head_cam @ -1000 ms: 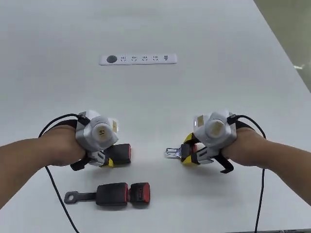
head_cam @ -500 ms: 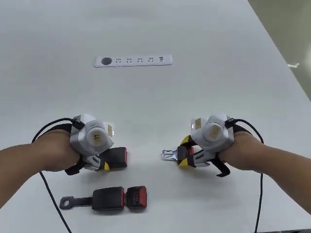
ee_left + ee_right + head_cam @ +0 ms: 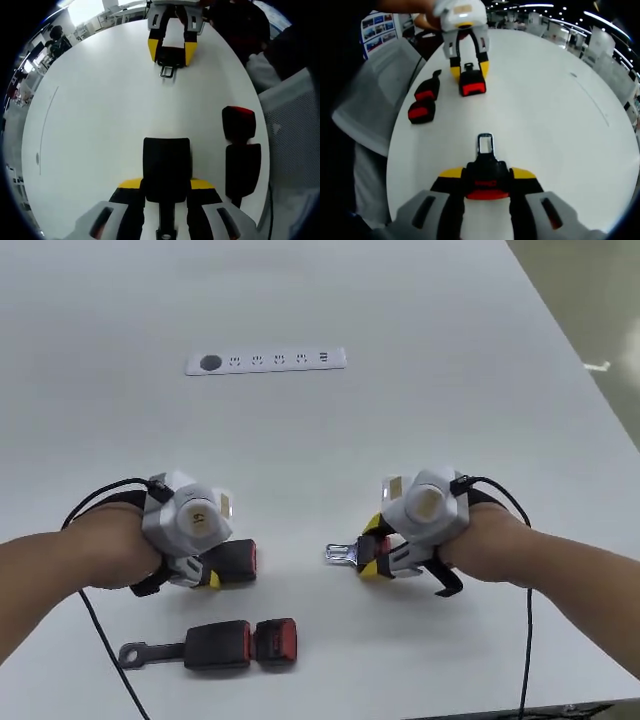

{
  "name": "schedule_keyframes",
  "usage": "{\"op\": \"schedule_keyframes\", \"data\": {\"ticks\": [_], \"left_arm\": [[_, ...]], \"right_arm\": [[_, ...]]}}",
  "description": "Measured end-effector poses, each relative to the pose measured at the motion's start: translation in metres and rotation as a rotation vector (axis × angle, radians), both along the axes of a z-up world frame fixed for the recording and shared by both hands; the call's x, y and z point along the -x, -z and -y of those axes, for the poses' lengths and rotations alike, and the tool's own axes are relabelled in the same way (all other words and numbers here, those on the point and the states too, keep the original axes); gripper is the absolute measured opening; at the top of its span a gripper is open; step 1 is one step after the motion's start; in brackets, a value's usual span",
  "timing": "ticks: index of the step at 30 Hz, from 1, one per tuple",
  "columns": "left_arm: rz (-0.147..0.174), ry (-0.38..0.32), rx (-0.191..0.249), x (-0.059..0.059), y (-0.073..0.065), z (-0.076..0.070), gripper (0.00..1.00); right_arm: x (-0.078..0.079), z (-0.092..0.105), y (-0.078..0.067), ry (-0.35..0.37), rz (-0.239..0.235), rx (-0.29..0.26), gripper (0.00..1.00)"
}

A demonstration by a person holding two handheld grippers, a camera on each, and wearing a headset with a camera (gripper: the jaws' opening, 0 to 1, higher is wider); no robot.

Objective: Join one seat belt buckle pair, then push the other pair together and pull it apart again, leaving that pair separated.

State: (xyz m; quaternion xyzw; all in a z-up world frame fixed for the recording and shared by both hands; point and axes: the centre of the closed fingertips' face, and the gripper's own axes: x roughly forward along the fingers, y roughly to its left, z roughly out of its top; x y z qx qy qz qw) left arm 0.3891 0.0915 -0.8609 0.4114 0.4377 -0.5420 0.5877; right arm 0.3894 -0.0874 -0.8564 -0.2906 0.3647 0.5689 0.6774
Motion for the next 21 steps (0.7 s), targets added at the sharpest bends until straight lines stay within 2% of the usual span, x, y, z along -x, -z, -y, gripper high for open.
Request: {"op": "schedule_keyframes", "data": {"ticks": [4,12,21], "left_arm": [[0.000,0.001,-0.005,0.0002,0.0000,-0.0001,0.33],[0.000,0.003,-0.015,0.0005,0.0005,0.0003,0.32],[0.000,0.018,-0.002,0.0020,0.0000,0.0010,0.32]], "right_arm": [[-0.0006,0.0009,0.0010,0.012,0.000,-0.023,0.33],[0.0005,0.0002,0.0010,-0.011,0.000,-0.010,0.33],[0.0009,-0.0002,0.0014,-0.017,-0.006,-0.005,0.33]]}}
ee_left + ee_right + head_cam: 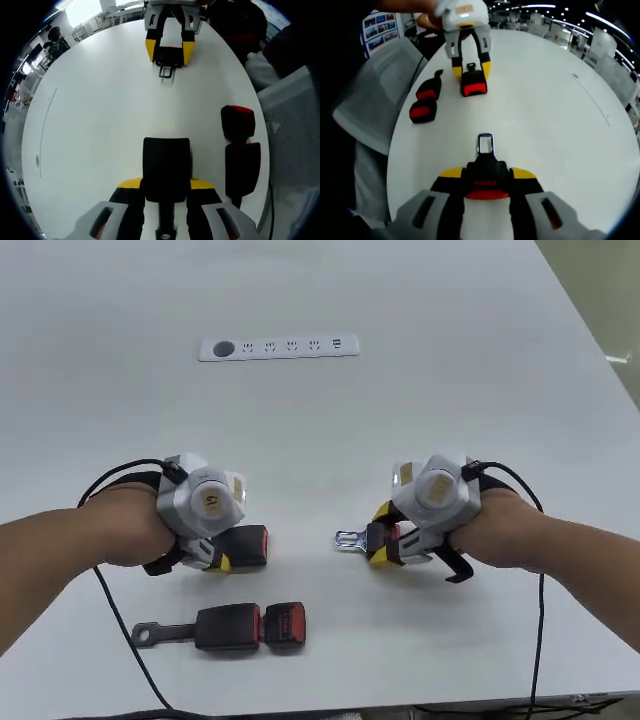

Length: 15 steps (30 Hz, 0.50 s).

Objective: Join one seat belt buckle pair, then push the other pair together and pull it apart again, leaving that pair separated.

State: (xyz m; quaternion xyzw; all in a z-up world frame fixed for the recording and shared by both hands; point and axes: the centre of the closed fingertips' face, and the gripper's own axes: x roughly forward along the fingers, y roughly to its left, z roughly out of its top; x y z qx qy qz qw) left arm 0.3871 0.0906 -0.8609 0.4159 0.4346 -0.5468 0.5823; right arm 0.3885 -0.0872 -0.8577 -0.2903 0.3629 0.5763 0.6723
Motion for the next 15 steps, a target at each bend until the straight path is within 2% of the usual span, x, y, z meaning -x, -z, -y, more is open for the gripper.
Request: {"op": "schedule_keyframes", "data": {"ticks": [8,15], "left_arm": [[-0.003,-0.001,-0.007,-0.0004,-0.0001,-0.0008,0.32],[-0.006,0.007,-0.027,-0.0008,-0.0001,-0.0006,0.32]], "right_arm": [[0.0002,0.0001,-0.0012,0.010,0.014,-0.027,0.33],[-0.0003,0.0002,-0.0003,0.000,0.013,-0.012,0.33]]}}
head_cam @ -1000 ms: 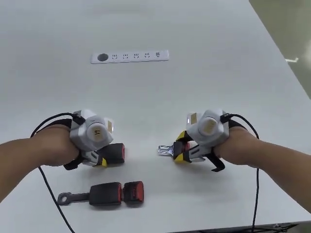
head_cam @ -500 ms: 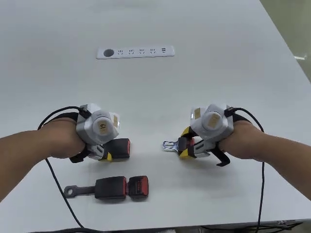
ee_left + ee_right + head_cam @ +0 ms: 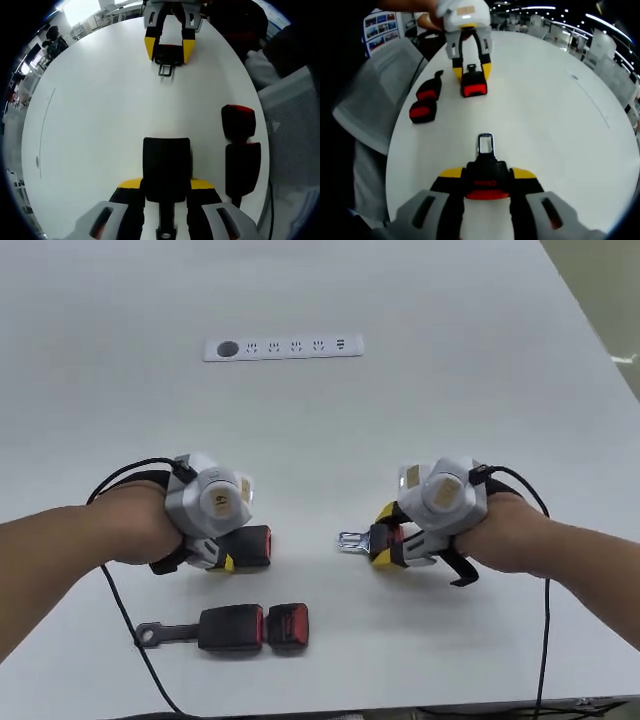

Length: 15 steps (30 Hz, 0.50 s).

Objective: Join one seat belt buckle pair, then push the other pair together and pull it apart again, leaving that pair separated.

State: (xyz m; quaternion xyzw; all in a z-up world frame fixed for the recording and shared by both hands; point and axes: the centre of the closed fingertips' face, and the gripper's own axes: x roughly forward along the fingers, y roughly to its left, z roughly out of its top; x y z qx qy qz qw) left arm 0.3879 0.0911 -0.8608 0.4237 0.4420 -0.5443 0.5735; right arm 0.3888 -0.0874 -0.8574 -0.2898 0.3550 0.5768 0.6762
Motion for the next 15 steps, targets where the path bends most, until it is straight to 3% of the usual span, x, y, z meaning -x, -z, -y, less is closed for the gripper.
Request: {"op": "schedule_keyframes", "data": {"ticks": [15], "left_arm": [[0.000,0.006,-0.025,-0.0007,0.0013,0.0001,0.32]], "right_arm": [[0.0003,0.0000,0.0018,0.000,0.030,0.040,0.34]]}}
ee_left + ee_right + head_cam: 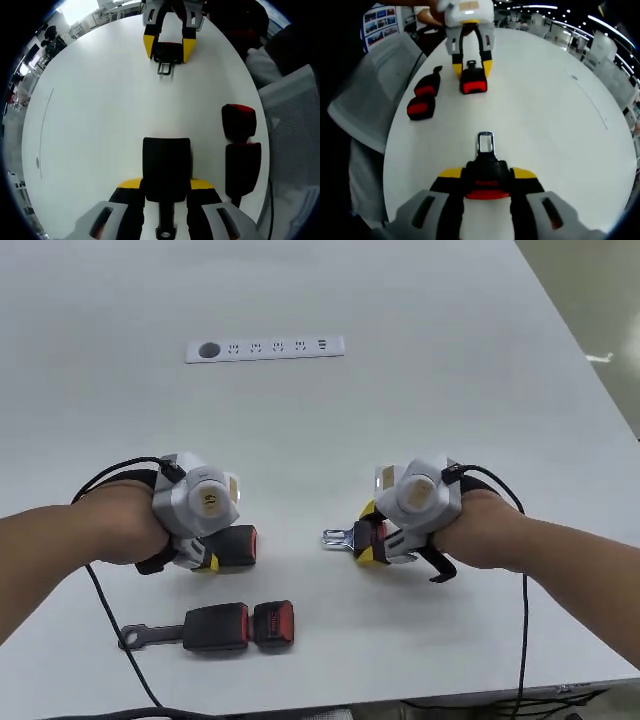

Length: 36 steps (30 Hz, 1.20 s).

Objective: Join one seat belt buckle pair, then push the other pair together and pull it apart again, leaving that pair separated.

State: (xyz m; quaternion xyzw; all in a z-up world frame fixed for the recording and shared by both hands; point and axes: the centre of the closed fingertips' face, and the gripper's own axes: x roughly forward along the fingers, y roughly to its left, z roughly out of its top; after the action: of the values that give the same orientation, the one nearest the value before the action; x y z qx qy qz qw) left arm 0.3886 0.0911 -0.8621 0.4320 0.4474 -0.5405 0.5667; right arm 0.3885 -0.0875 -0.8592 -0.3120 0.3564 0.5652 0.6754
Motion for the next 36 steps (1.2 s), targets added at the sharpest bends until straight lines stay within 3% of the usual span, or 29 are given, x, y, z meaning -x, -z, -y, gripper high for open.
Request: {"op": "schedule_keyframes", "data": {"ticks": [6,10,14,29,36], "left_arm": [[0.003,-0.021,-0.007,0.000,0.000,0.000,0.33],[0.000,-0.008,-0.034,0.000,0.000,0.001,0.33],[0.008,0.005,-0.056,0.002,0.000,0.002,0.32],[0.004,0.010,-0.058,0.002,-0.001,0.001,0.32],[0.011,0.012,-0.037,0.002,-0.001,0.002,0.32]], "right_arm": [[0.001,-0.001,0.000,-0.005,0.010,0.015,0.34],[0.000,0.000,0.000,0.030,0.012,-0.008,0.34],[0.001,-0.002,0.000,0.002,0.026,0.014,0.34],[0.000,-0.003,-0.001,0.007,0.030,-0.002,0.34],[0.001,-0.022,-0.001,0.024,0.030,-0.024,0.34]]}}
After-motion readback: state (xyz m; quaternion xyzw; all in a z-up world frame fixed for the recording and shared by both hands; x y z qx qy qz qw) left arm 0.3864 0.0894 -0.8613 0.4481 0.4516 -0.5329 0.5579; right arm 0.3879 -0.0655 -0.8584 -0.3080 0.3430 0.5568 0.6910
